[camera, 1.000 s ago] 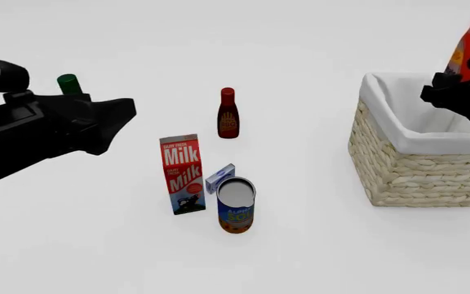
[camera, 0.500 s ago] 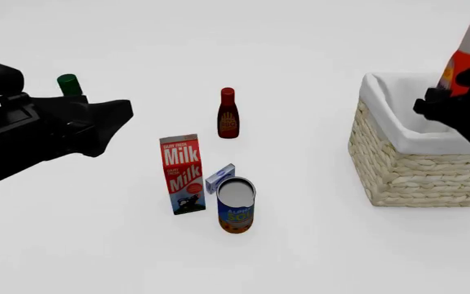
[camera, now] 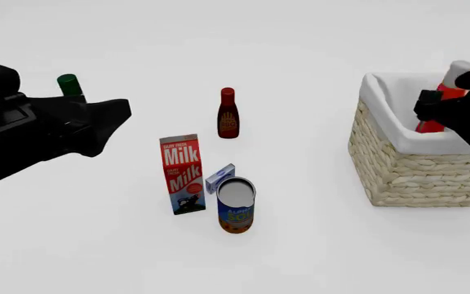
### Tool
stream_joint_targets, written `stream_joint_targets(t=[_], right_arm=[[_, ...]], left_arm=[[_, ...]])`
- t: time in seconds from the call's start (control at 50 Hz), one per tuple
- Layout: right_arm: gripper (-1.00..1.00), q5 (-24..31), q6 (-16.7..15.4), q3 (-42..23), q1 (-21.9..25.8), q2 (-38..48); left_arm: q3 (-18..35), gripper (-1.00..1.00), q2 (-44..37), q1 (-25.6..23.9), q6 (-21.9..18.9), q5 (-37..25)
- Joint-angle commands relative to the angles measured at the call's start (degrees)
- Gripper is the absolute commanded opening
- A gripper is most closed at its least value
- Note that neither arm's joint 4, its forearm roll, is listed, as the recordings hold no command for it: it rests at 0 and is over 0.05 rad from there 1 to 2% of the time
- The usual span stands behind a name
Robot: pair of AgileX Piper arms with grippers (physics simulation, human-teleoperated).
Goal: Pick the ketchup and place it in the basket.
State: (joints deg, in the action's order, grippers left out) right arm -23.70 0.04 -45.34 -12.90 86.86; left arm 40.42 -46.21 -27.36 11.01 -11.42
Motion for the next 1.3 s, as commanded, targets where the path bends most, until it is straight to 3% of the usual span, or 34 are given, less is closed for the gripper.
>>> stream_joint_targets(t=[0.02, 0.3, 0.58, 0.8, 0.86, 0.98, 1.02, 1.26, 1.3], right_arm=[[1.0, 0.0, 0.3, 0.1, -1.1, 1.9], [1.0, 1.7, -0.9, 0.7, -0.3, -4.3], [1.0, 9.0, -1.8, 0.0, 4.3, -17.5], [1.0, 11.9, -3.8, 0.2, 6.3, -23.2], [1.0, 11.6, -6.1, 1.7, 6.9, -25.6], [1.0, 11.4, -5.6, 4.6, 7.9, -30.3], [1.0, 11.5, -4.1, 5.9, 8.8, -31.9], [1.0, 12.1, -3.4, 12.5, 8.6, -40.5], [1.0, 12.4, -4.5, 13.6, 8.6, -42.7]], left_arm=[[0.1, 1.0, 0.2, 0.0, 0.1, -0.1], [0.2, 1.0, 0.8, -0.3, 0.2, -0.5], [-0.3, 1.0, 1.5, -0.3, 0.6, -0.3], [-0.6, 1.0, 2.2, -0.3, 1.0, -0.3], [-0.5, 1.0, 2.6, -0.3, 1.2, -0.5], [-0.5, 1.0, 3.1, -0.2, 1.4, -0.6], [-0.6, 1.0, 3.2, -0.3, 1.5, -0.6], [-0.9, 1.0, 4.2, -0.7, 2.2, -0.6], [-1.0, 1.0, 4.3, -0.7, 2.3, -0.4]])
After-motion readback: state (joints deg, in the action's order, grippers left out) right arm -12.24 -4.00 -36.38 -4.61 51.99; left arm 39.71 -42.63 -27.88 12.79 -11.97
